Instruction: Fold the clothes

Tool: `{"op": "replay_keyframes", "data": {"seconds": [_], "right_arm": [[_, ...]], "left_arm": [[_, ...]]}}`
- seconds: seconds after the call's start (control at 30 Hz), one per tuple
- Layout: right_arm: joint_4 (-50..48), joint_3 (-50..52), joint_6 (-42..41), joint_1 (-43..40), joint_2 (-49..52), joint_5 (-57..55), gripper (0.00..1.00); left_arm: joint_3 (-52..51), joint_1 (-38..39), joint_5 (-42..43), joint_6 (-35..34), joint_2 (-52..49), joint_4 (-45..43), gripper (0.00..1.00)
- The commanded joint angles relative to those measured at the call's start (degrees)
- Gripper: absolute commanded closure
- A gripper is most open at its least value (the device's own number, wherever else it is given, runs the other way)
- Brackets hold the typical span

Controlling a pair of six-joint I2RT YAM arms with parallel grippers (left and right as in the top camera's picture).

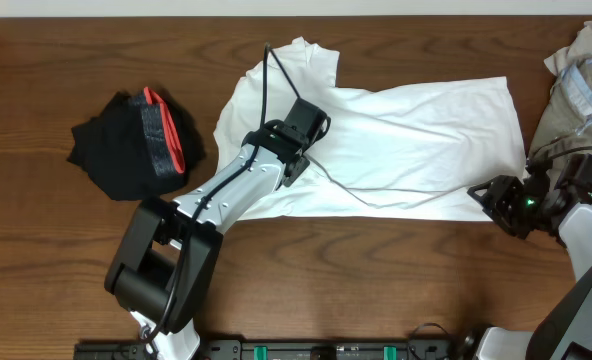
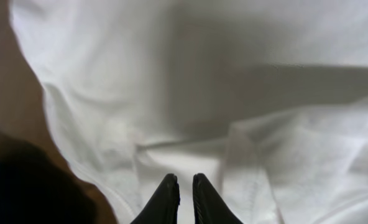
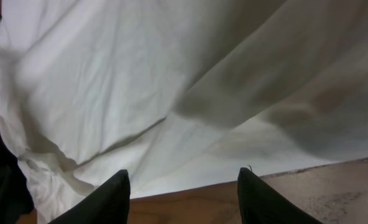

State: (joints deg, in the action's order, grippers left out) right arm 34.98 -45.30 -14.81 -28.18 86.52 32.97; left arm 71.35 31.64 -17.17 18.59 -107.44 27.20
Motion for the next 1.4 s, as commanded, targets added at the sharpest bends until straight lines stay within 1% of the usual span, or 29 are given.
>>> {"op": "replay_keyframes", "data": {"seconds": [0.0,0.07,0.1,0.13,0.2,0.23,0.3,0.4,0.53,0.67,0.8,0.83,0.97,1.1,1.17,1.27,1.3,1.37], "right_arm": [[-0.09,-0.72,0.74,0.39,0.24,-0.02,0.46],[-0.04,-0.72,0.74,0.39,0.22,-0.15,0.46],[-0.04,-0.72,0.74,0.39,0.24,-0.15,0.46],[0.0,-0.72,0.74,0.39,0.24,-0.15,0.46],[-0.04,-0.72,0.74,0.39,0.22,-0.17,0.46],[-0.11,-0.72,0.74,0.39,0.22,-0.17,0.46],[-0.48,-0.72,0.72,0.39,0.24,-0.17,0.45],[-0.52,-0.72,0.72,0.39,0.24,-0.15,0.45],[-0.39,-0.72,0.72,0.39,0.24,-0.15,0.45],[-0.22,-0.72,0.74,0.39,0.22,-0.13,0.45],[-0.24,-0.72,0.72,0.39,0.24,-0.13,0.45],[-0.24,-0.72,0.72,0.39,0.24,-0.13,0.45],[-0.24,-0.72,0.72,0.39,0.24,-0.15,0.45],[-0.26,-0.72,0.72,0.39,0.24,-0.15,0.45],[-0.26,-0.72,0.7,0.39,0.24,-0.13,0.45],[-0.26,-0.72,0.7,0.39,0.24,-0.15,0.45],[-0.26,-0.72,0.7,0.39,0.24,-0.15,0.45],[-0.26,-0.72,0.7,0.39,0.24,-0.15,0.45]], "left_arm": [[1.01,-0.24,-1.97,4.04,-0.37,-0.76,0.86],[1.01,-0.07,-1.75,2.36,-0.37,0.94,0.82],[1.01,0.13,-1.29,0.28,-0.35,2.95,0.77],[1.01,0.42,-0.57,-1.99,-0.35,5.07,0.74],[0.98,1.01,4.0,-5.51,-0.37,9.03,0.69],[0.98,1.29,6.19,-6.43,-0.37,10.01,0.62],[0.98,1.9,9.25,-8.2,-0.37,11.04,0.52],[0.85,2.62,9.31,-9.73,-0.39,10.69,0.44],[0.13,2.95,9.27,-9.7,-0.61,9.62,0.38],[-0.52,2.89,8.98,-9.22,-1.7,8.57,0.37],[-0.52,2.73,8.81,-9.27,-2.71,6.97,0.37],[-0.52,2.73,8.83,-9.27,-2.86,6.99,0.38],[-0.59,2.84,9.16,-9.51,-3.8,7.65,0.59],[-0.74,2.84,9.03,-9.44,-3.8,7.61,0.75],[-0.74,2.84,9.03,-9.44,-3.8,7.43,0.8],[-0.66,2.84,8.63,-9.22,-3.67,7.39,0.81],[-0.52,2.84,7.91,-9.22,-3.63,7.45,0.85],[-0.22,2.84,5.57,-9.2,-3.15,7.5,0.86]]}}
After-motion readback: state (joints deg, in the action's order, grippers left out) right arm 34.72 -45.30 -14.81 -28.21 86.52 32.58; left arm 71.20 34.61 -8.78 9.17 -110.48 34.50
